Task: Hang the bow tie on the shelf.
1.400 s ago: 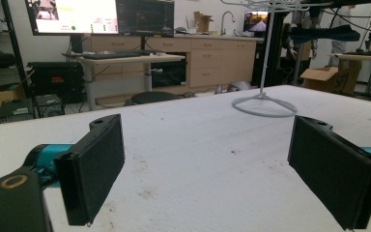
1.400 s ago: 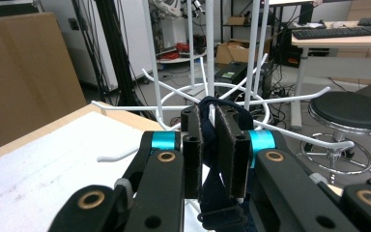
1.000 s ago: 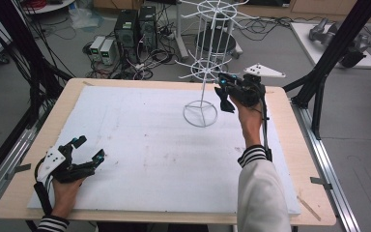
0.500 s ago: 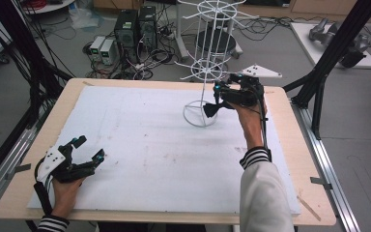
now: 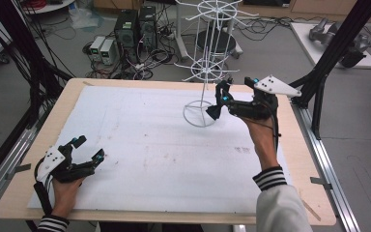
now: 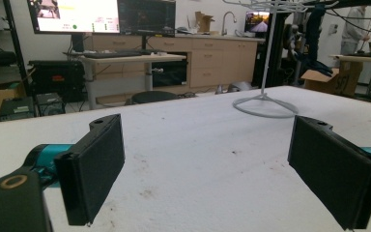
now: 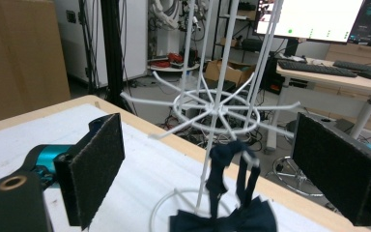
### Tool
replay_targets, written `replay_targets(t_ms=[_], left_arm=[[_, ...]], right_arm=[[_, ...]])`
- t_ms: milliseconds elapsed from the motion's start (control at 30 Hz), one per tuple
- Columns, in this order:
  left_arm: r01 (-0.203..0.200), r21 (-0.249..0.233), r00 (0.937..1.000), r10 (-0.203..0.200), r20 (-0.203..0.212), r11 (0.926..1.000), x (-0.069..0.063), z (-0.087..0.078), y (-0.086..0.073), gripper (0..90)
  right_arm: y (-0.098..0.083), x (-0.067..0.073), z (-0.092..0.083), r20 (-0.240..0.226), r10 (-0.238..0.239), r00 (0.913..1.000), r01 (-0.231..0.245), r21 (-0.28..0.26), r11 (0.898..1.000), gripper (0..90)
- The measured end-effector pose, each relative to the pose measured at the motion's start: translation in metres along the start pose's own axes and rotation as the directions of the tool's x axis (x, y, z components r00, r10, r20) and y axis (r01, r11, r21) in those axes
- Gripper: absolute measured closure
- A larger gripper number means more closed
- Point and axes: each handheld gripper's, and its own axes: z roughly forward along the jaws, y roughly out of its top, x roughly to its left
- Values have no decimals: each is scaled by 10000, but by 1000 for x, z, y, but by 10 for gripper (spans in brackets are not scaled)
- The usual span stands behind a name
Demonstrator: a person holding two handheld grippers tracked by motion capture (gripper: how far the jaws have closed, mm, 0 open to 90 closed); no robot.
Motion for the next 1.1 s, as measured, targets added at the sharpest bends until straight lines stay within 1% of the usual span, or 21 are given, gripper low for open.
replay_targets(t_ms=[33, 100, 167, 200, 233, 300, 400, 500, 600, 667, 733, 867, 1067, 1100], left_arm=[[43, 17, 10000, -43, 2, 10000, 0, 0, 0, 133], [45, 35, 10000, -45, 4, 10000, 0, 0, 0, 133], [26, 45, 10000, -26, 12, 10000, 0, 1, 0, 133], [23, 51, 10000, -24, 12, 10000, 0, 1, 0, 133], [24, 41, 10000, -24, 8, 10000, 0, 1, 0, 133], [23, 39, 10000, -23, 3, 10000, 0, 1, 0, 133], [31, 59, 10000, -31, 1, 10000, 0, 1, 0, 133], [37, 35, 10000, -37, -6, 10000, 0, 1, 0, 133], [39, 36, 10000, -39, -31, 10000, 0, 0, 0, 133], [24, -8, 10000, -24, -43, 10000, 0, 0, 0, 133], [-26, -23, 10000, 26, -31, 10000, 0, 0, 0, 133], [-3, -47, 10000, 3, -34, 10000, -1, 0, 0, 133], [-80, -69, 9999, 79, -62, 9999, -1, -1, 0, 133], [-96, -69, 9999, 96, -65, 9999, -1, -1, 0, 133]], right_arm=[[-2, 2, -4, 8, -67, 10000, 68, -30, 10000, 110], [-10, 7, -18, 120, -179, 9998, 181, -223, 9996, 110], [-21, 11, -30, 373, -213, 9991, 223, -275, 9994, 110], [-27, 13, -34, 532, -216, 9983, 238, -407, 9989, 110], [-35, 15, -38, 573, -120, 9983, 147, -483, 9987, 110], [-49, 18, -45, 509, 59, 9987, -32, -522, 9986, 110], [-72, 27, -53, 531, 53, 9986, -16, -689, 9976, 110], [-93, 35, -59, 443, -77, 9990, 113, -810, 9967, 109], [-114, 41, -63, 581, -181, 9981, 234, -918, 9955, 109], [-127, 43, -65, 614, -140, 9980, 197, -941, 9954, 109], [-140, 44, -66, 605, 145, 9981, -86, -969, 9953, 109], [-162, 40, -66, 820, 660, 9944, -576, -1013, 9932, 109], [-183, 37, -62, 847, 1109, 9902, -1016, -1063, 9891, 109], [-186, 38, -61, 805, 1251, 9889, -1166, -1025, 9879, 110]])
